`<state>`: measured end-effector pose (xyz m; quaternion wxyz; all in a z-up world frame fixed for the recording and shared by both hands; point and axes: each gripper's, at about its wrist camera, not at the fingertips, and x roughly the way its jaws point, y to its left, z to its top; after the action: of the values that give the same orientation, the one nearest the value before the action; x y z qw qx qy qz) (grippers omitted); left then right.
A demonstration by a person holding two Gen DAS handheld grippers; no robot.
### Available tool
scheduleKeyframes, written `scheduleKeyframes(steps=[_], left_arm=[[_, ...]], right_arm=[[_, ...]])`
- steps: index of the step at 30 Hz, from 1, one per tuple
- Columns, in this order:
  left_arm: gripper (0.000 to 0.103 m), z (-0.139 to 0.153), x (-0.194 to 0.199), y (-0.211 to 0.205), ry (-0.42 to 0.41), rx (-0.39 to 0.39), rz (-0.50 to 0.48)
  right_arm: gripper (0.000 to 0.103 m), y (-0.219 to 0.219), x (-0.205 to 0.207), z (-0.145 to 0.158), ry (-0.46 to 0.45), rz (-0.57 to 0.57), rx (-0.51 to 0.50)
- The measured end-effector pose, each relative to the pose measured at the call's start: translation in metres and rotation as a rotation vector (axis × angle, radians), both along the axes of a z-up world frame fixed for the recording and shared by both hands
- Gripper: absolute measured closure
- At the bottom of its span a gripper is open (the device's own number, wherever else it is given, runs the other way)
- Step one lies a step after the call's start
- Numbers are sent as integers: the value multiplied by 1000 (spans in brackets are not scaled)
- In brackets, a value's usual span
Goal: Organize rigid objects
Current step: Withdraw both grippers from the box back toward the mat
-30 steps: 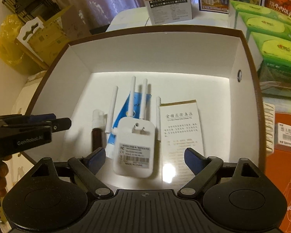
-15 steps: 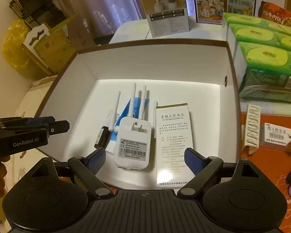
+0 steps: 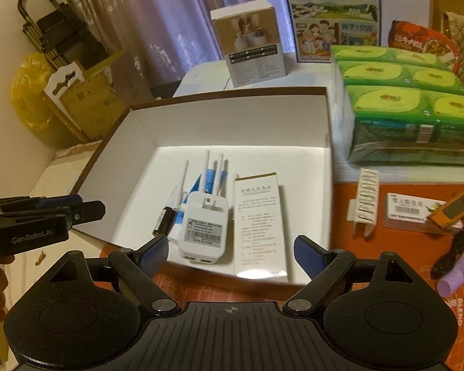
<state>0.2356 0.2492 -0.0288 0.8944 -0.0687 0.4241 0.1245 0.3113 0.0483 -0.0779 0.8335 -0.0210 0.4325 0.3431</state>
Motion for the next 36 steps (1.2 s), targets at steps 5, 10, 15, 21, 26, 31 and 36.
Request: scheduleKeyframes(steps=[5,10,15,21,26,31,36], left_arm=[[66,3,-9,-23,-17,-12,-14],[64,4,-19,-48,-20,-23,-17],[62,1,-28,-69,-12,-23,12],[62,-5,-36,-104,13,-33,63],[62,-5,-36,-139,26,-43,84],[62,-8,-32,-176,32,-57,73],[62,-16,-23,-215,44,-73,40]], right_arm=[[18,-22,-12,6,-25,6,14],[18,-44,-22,10,-49,20,27],[18,-69,-25,6,-54,44,26],[18,-101,-21,-1,-29,79,28],[18,-135,-15,1,-22,104,40],[18,-168,-8,1,-24,112,42],[18,-203,-1,0,-33,91,30]])
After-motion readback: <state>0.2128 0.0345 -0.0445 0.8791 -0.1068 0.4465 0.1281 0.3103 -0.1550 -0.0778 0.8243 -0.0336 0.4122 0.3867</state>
